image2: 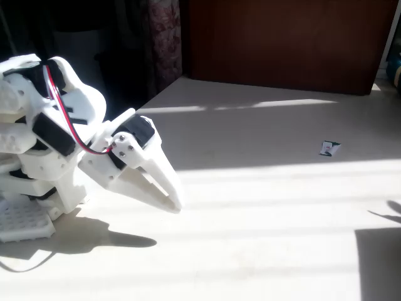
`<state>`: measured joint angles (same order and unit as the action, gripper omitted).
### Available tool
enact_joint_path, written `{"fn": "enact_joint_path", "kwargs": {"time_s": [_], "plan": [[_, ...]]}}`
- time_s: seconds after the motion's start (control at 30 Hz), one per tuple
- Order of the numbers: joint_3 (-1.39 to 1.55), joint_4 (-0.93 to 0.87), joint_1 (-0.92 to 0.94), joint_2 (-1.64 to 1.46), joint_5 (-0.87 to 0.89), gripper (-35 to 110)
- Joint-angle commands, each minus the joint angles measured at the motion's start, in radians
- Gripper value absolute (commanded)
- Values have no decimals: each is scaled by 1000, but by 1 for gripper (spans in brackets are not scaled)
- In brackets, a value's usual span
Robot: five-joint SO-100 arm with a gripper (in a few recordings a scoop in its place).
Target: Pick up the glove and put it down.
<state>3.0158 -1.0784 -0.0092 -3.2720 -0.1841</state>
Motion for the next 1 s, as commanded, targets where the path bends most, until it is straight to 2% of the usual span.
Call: {"fn": "enact_joint_path", "kwargs": {"time_s": [0.0, 0.1, 0.97], "plan": [[-11, -118, 2, -12, 5, 0], [-14, -175, 3, -12, 6, 0], [-14, -176, 3, -12, 5, 0]]}}
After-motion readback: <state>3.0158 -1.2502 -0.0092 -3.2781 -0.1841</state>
